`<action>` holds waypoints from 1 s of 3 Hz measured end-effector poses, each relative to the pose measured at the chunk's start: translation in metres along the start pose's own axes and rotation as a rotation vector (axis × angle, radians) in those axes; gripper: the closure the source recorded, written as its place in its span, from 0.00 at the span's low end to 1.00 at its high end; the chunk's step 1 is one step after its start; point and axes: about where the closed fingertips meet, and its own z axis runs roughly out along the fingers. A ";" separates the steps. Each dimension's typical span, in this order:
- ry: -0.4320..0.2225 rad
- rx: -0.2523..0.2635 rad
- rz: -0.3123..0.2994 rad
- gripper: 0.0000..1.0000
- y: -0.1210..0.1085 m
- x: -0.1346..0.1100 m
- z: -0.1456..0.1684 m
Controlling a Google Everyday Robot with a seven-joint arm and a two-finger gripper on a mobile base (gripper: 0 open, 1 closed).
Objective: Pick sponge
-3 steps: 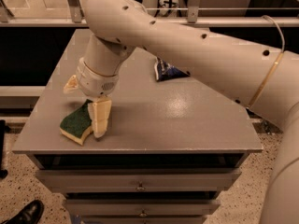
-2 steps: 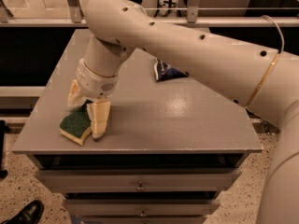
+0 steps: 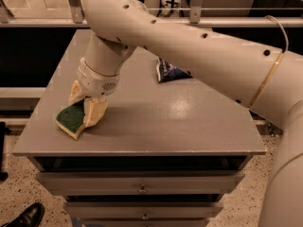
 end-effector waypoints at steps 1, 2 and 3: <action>-0.083 0.096 0.074 1.00 -0.016 -0.006 -0.033; -0.173 0.292 0.183 1.00 -0.031 -0.004 -0.087; -0.165 0.270 0.168 1.00 -0.030 -0.007 -0.081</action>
Offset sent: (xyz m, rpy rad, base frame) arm 0.0604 -0.0481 0.1454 0.4851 -0.0391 -0.4347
